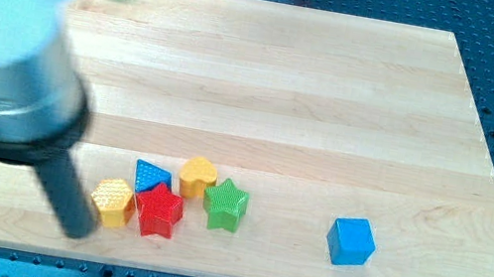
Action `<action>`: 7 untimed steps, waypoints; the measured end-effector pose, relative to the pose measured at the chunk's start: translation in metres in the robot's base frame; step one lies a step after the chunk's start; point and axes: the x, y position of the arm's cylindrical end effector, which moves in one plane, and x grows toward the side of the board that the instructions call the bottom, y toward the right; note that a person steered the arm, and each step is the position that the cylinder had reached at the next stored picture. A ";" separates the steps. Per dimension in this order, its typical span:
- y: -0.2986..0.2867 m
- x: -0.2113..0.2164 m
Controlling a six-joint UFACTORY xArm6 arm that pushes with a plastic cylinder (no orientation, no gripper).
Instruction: Move the blue cube into the green star
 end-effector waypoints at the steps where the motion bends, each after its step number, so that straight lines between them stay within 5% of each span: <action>1: 0.009 0.001; 2: -0.008 0.018; 6: 0.086 0.015; 7: 0.148 0.017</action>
